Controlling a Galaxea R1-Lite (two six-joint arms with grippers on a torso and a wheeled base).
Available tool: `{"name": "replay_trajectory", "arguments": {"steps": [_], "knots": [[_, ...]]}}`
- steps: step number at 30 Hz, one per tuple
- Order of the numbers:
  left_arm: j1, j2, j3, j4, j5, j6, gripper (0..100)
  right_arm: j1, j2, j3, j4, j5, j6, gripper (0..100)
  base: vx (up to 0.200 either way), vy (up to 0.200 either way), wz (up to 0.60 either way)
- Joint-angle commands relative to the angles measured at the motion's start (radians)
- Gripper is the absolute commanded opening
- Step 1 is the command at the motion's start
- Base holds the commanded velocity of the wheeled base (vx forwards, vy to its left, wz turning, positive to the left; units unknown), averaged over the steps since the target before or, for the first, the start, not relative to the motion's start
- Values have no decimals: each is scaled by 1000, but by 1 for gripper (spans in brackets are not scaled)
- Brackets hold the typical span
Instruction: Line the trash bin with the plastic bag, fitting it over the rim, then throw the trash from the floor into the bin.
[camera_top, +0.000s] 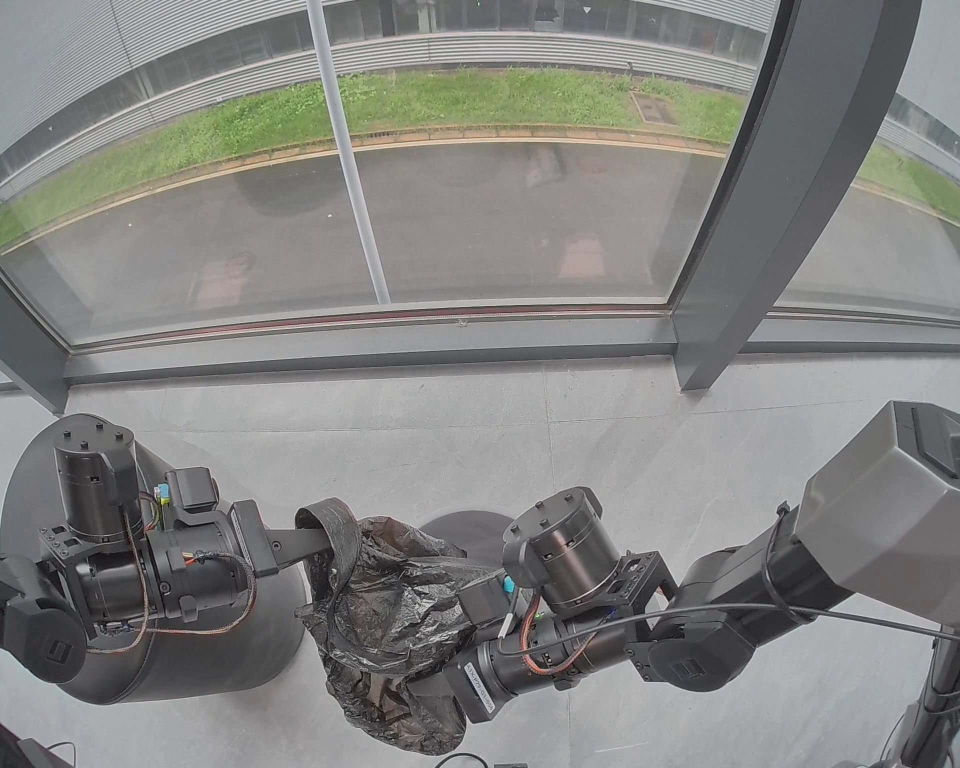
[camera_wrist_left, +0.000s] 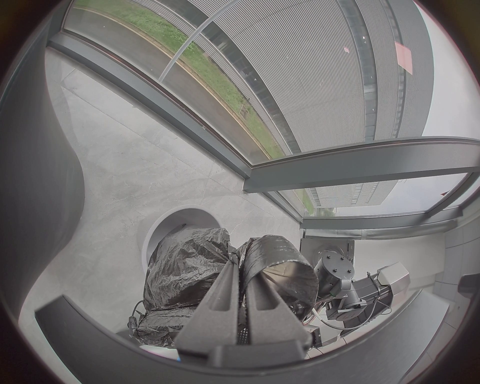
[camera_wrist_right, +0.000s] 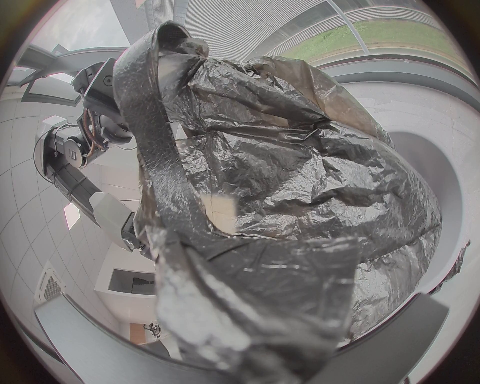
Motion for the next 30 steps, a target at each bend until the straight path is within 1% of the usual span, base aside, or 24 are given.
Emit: {"name": "replay_trajectory", "arguments": {"steps": [1,3,11,23,27,30], "knots": [[9,31,-8,-6,-1,1,0,-40,37,-19,1,-2,-12,0,0,0,0],[9,43,-10,-15,-1,1,0,-52,39,-19,-1,-4,-14,0,0,0,0],[4,152,-37,-101,-7,-2,0,-144,31,-10,-24,-9,-14,0,0,0,0],[-7,299,-131,-109,-5,-30,0,-250,40,82,-137,-10,-17,0,0,0,0],[-31,347,-174,-109,-1,-53,0,-285,52,100,-165,-9,-21,0,0,0,0],[-56,391,-217,-109,14,-82,0,-313,65,122,-200,-6,-49,0,0,0,0]]}}
